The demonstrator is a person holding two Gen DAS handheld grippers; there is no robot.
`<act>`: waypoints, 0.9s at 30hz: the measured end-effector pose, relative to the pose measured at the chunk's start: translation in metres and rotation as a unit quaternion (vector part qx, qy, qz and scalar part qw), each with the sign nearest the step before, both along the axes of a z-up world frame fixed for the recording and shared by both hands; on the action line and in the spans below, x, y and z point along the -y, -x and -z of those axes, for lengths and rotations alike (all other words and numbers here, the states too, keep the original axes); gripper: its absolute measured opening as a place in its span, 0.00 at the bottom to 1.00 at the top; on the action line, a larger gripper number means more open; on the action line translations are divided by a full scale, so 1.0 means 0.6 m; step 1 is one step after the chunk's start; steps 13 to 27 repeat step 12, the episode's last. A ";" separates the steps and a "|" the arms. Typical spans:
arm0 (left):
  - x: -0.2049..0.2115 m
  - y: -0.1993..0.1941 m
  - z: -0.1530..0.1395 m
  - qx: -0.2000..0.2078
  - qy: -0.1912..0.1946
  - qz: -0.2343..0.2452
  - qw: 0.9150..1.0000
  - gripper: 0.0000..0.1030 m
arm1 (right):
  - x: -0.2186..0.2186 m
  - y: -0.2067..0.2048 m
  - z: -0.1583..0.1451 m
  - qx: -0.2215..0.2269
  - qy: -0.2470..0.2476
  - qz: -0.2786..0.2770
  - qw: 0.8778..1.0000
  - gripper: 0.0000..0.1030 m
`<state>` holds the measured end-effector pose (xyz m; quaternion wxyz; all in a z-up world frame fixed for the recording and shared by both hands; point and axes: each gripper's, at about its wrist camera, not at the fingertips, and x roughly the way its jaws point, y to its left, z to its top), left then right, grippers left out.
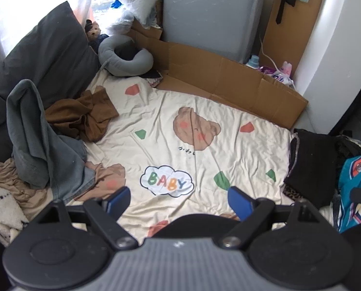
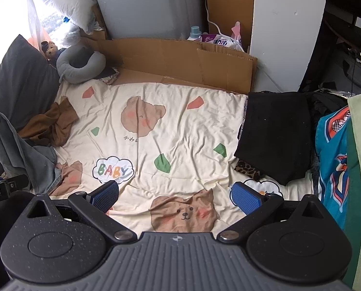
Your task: Fold clothes
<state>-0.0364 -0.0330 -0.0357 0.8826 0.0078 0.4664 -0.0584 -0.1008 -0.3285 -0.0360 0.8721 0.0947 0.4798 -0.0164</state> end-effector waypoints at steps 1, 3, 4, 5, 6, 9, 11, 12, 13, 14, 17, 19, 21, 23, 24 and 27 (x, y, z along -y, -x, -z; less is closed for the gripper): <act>0.000 -0.001 0.001 -0.001 0.000 0.000 1.000 0.86 | 0.001 0.000 0.000 0.000 -0.001 0.000 1.000 0.99; -0.001 -0.002 0.002 -0.003 0.001 -0.002 1.000 0.86 | 0.002 0.000 0.001 0.000 -0.003 0.001 1.000 0.99; -0.001 -0.002 0.002 -0.004 0.001 -0.002 1.000 0.86 | 0.002 -0.001 0.001 -0.001 -0.004 0.001 1.000 0.99; -0.001 -0.003 0.003 -0.004 0.001 -0.003 1.000 0.86 | 0.003 0.000 0.001 -0.001 -0.005 0.001 1.000 0.99; -0.002 -0.003 0.003 -0.005 0.000 -0.004 1.000 0.87 | 0.003 0.000 0.002 -0.001 -0.006 0.001 1.000 0.99; -0.001 0.000 0.002 0.000 -0.002 -0.005 1.000 0.87 | 0.002 0.000 0.002 -0.001 -0.006 0.001 1.000 0.99; -0.001 0.001 0.001 0.003 -0.003 -0.005 1.000 0.88 | 0.002 0.000 0.002 -0.001 -0.006 0.002 1.000 0.99; -0.001 0.001 0.001 0.003 -0.003 -0.006 1.000 0.88 | 0.002 0.001 0.002 -0.001 -0.006 0.003 1.000 0.99; -0.001 0.001 0.001 0.003 -0.003 -0.006 1.000 0.88 | 0.002 0.001 0.002 -0.001 -0.006 0.003 1.000 0.99; -0.001 0.001 0.001 0.003 -0.003 -0.006 1.000 0.88 | 0.002 0.001 0.002 -0.001 -0.006 0.003 1.000 0.99; -0.001 0.001 0.001 0.003 -0.003 -0.006 1.000 0.88 | 0.002 0.001 0.002 -0.001 -0.006 0.003 1.000 0.99; -0.001 0.001 0.001 0.003 -0.003 -0.006 1.000 0.88 | 0.002 0.001 0.002 -0.001 -0.006 0.003 1.000 0.99; -0.001 0.001 0.001 0.003 -0.003 -0.006 1.000 0.88 | 0.002 0.001 0.002 -0.001 -0.006 0.003 1.000 0.99; -0.001 0.001 0.001 0.003 -0.003 -0.006 1.000 0.88 | 0.002 0.001 0.002 -0.001 -0.006 0.003 1.000 0.99; -0.001 0.001 0.001 0.003 -0.003 -0.006 1.000 0.88 | 0.002 0.001 0.002 -0.001 -0.006 0.003 1.000 0.99; -0.001 0.001 0.001 0.003 -0.003 -0.006 1.000 0.88 | 0.002 0.001 0.002 -0.001 -0.006 0.003 1.000 0.99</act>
